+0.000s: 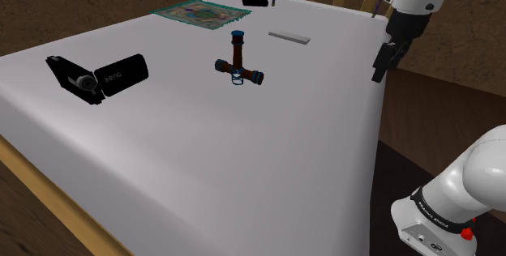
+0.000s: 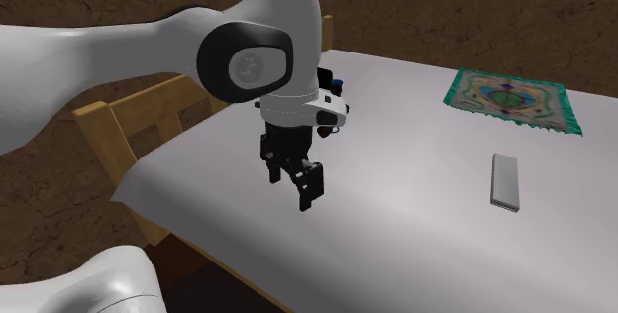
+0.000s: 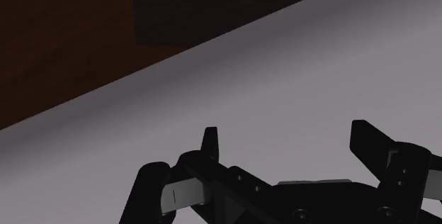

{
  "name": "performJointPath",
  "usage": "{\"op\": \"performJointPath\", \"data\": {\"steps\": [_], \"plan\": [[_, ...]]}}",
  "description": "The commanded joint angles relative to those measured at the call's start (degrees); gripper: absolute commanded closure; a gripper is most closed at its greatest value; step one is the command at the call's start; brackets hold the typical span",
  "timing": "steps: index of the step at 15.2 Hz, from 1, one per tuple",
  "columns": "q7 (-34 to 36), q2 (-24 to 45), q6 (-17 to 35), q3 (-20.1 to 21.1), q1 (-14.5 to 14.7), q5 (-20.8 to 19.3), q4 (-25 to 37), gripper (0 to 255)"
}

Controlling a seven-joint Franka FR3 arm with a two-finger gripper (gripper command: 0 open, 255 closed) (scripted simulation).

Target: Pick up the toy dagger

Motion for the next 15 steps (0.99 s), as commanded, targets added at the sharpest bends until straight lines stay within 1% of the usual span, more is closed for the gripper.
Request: {"op": "performJointPath", "data": {"steps": [1,8,15], "plan": [[0.0,0.0,0.0,0.0,0.0,0.0,0.0,0],[-0.3,13.2,8.4,2.1,2.3,3.1,6.8,0],[-0.8,26.4,14.1,4.4,4.3,5.1,16.5,0]]}}
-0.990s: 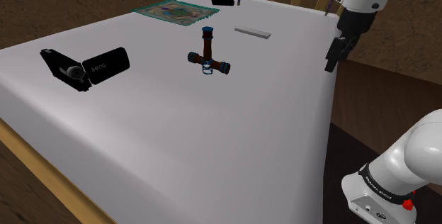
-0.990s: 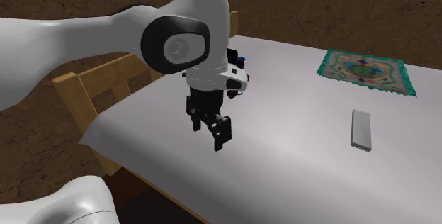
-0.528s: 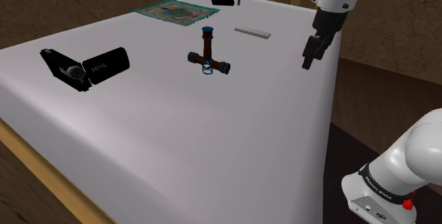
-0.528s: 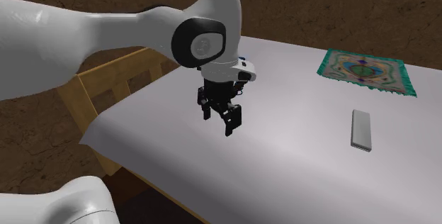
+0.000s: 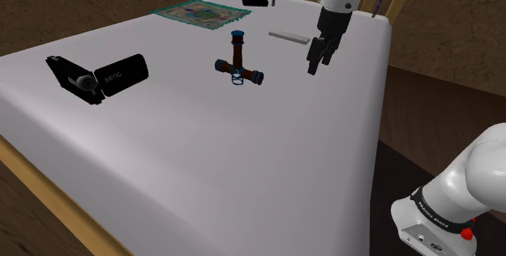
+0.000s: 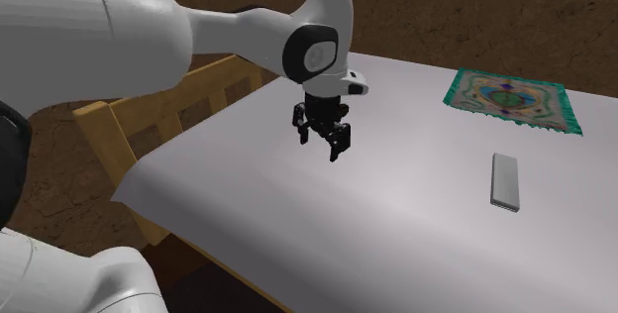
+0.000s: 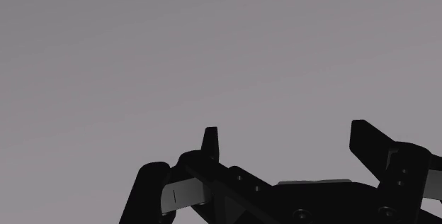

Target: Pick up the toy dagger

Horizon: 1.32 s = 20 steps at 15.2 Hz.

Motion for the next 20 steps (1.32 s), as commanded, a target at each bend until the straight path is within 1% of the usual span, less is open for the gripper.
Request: {"op": "performJointPath", "data": {"steps": [1,8,14,15,20], "plan": [[-0.3,3.4,1.4,0.6,0.5,0.5,2.7,0],[-0.5,16.6,3.8,2.9,2.5,1.0,15.8,0],[-0.3,28.5,3.4,4.7,4.6,0.2,29.9,0],[-0.2,29.7,3.3,4.9,4.9,0.1,31.4,0],[-0.7,29.9,7.0,4.8,4.9,0.2,27.8,0]]}}
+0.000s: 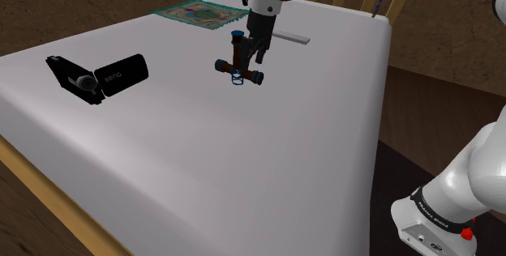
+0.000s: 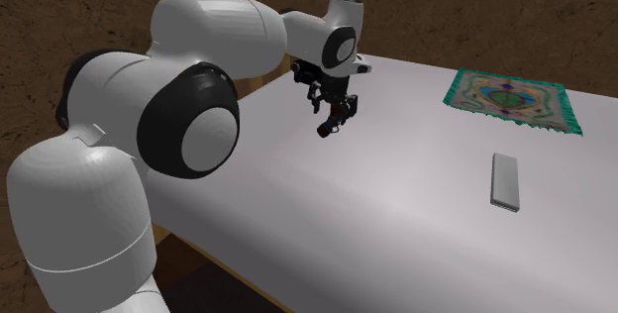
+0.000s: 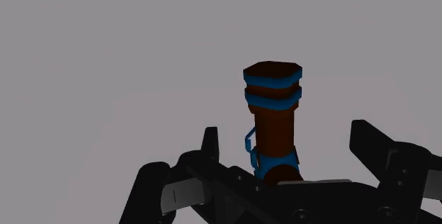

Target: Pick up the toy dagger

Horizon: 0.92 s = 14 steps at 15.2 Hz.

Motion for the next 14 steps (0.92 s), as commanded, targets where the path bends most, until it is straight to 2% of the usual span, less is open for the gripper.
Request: {"op": "performJointPath", "data": {"steps": [1,4,5,14], "plan": [[-0.1,0.2,1.6,0.0,0.0,0.0,-1.4,0],[-0.2,0.3,2.8,0.0,0.0,0.0,-2.5,0],[-0.2,0.3,2.8,0.0,0.0,0.0,-2.5,255],[-0.2,0.3,2.8,0.0,0.0,0.0,-2.5,255]]}}
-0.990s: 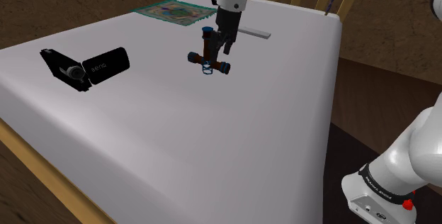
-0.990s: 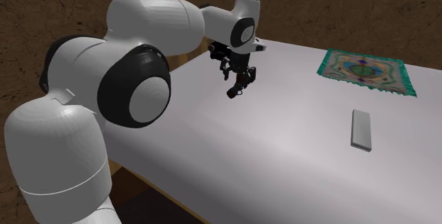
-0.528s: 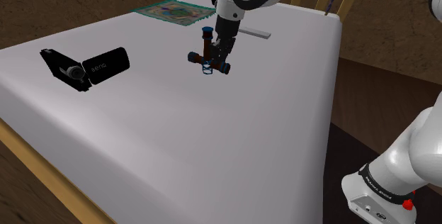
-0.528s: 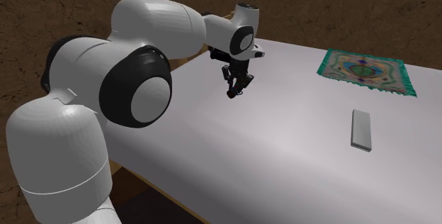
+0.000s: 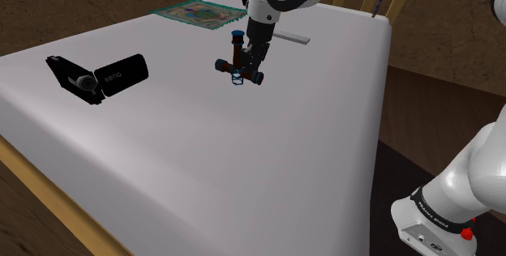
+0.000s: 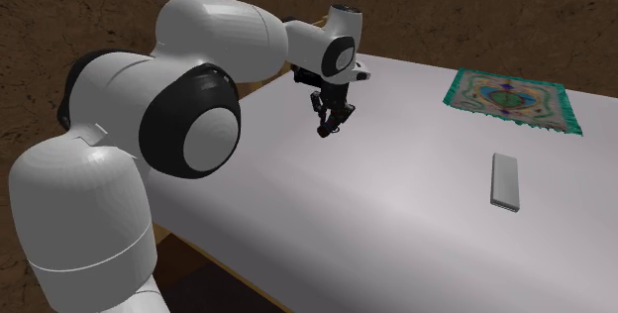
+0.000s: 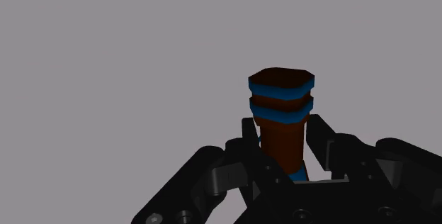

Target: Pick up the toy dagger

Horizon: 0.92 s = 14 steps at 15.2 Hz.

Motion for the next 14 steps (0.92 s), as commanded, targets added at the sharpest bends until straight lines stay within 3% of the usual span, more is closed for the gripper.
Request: {"op": "performJointPath", "data": {"steps": [1,14], "plan": [[0.1,-0.1,-0.7,0.0,0.0,0.0,0.6,255],[1.2,-0.1,-10.7,0.1,0.1,-0.3,10.7,255]]}}
